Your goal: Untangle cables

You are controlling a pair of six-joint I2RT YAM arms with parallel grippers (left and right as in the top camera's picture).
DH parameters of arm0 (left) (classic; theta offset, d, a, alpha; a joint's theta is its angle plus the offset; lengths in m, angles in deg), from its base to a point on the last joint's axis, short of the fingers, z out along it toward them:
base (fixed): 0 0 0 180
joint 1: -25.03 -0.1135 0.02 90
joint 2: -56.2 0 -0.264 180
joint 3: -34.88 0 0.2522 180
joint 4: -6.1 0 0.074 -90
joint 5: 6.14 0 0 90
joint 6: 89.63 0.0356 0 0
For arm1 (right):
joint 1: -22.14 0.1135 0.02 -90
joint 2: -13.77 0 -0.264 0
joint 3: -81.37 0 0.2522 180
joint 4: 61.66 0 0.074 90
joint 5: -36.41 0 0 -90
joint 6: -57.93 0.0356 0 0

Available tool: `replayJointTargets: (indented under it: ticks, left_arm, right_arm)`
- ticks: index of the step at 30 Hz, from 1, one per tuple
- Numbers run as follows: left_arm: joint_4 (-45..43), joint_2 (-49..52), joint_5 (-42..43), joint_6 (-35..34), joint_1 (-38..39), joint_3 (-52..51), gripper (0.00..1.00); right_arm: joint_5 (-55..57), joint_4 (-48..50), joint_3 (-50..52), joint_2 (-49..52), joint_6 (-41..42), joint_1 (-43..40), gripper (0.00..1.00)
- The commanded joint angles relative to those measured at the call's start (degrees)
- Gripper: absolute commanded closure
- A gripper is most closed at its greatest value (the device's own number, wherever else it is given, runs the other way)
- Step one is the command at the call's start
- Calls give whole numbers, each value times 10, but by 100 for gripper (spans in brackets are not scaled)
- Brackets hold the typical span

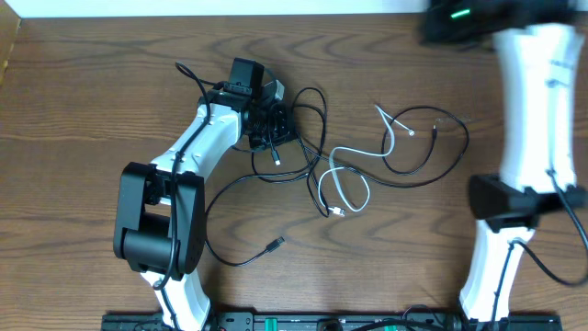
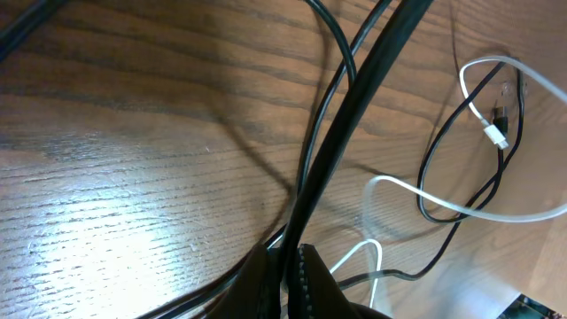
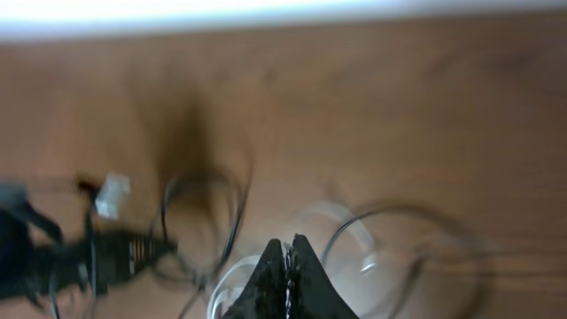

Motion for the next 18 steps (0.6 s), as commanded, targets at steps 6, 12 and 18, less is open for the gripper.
replayJointTargets:
  ticks: [6,12,18]
  left_arm:
    - [2,-13,8,-1,-3,0,92]
    - [2,-13,8,-1,-3,0,93]
    - [4,-13,8,-1,-3,0,93]
  right_arm:
    - [-87,-57,-91,-15,-1,-136,99]
    - [-92,-59,-9,-15,-55,-116,70]
    - [-92,-59,92,-15,-109,-85,50]
